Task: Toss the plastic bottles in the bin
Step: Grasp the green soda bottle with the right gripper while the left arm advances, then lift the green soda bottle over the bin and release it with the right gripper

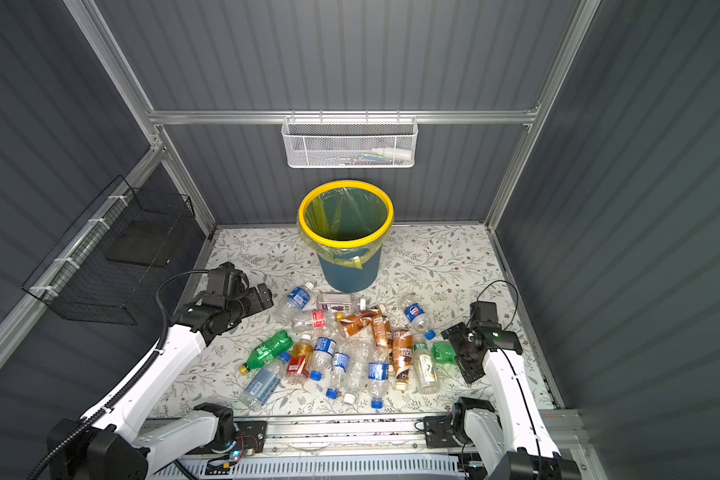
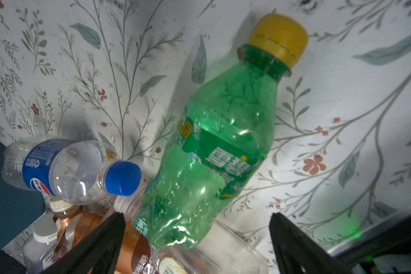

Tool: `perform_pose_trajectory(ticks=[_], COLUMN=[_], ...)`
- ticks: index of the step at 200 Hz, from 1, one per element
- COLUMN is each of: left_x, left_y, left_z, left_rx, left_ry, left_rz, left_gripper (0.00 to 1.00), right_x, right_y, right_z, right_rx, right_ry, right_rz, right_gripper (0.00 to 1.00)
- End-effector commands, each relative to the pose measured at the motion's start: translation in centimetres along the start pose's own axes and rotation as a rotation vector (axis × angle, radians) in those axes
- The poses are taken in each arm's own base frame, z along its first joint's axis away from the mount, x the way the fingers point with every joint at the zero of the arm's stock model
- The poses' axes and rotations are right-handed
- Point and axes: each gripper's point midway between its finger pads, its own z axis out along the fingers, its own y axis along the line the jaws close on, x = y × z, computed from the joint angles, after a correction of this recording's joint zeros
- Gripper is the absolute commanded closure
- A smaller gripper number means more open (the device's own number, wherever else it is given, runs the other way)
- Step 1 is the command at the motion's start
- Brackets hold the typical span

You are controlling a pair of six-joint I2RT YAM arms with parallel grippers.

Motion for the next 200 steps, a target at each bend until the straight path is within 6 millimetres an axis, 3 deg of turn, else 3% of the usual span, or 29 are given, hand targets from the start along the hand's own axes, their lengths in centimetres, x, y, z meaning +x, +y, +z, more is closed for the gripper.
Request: perform_pose_trajectory(ticks=[1,27,56,102,134,154,165,200], left_x=[0.9,1.1,1.1,1.1,1.0,0.7,0.4,-0.9], left_y=[0.3,0.1,0.0,-0.2,-0.4,-0.5,-0.7,-1.5], left_z=[-0.3,-0.2,-0.3,-0.7,-1.2,-1.7,-2.0,-3.1], left_rx=[0.005,0.010,0.014,0.025,0.032,0.037,0.043,0.074], left_ry=[0.027,0.042,0.048,0.056,0.062,0.055,0.049,0.022], left_rz=[-0.010,-0.011,-0.013,-0.017,-0.017,-0.020,-0.020,-0.036], left_gripper=[0.00,0.00,0.01,0.00,0.00,0.01,0.01,0.01], right_x=[-1.3,-2.0,-2.4,-2.9,-2.3,-1.9,-1.4,1.1], right_y=[0.6,0.5,0.5,2.1,5.9,9.5,12.5,24.3], right_z=[1.1,2.4,2.8,0.8,-1.9,-5.7,-9.1,-22.6], right_rx=[-0.040,-0.061,-0.095,-0.195,-0.368,-0.502,-0.594,-0.904], right_ry=[-0.019,0.014,0.025,-0.025,0.012,0.002,-0.024,-0.131], right_rz=[-0.012,0.008,0.010,-0.052,-0.149,-0.242,-0.317,-0.548], right_gripper=[0.05,0.10,0.24,0.46,0.52,0.51,0.50,0.46])
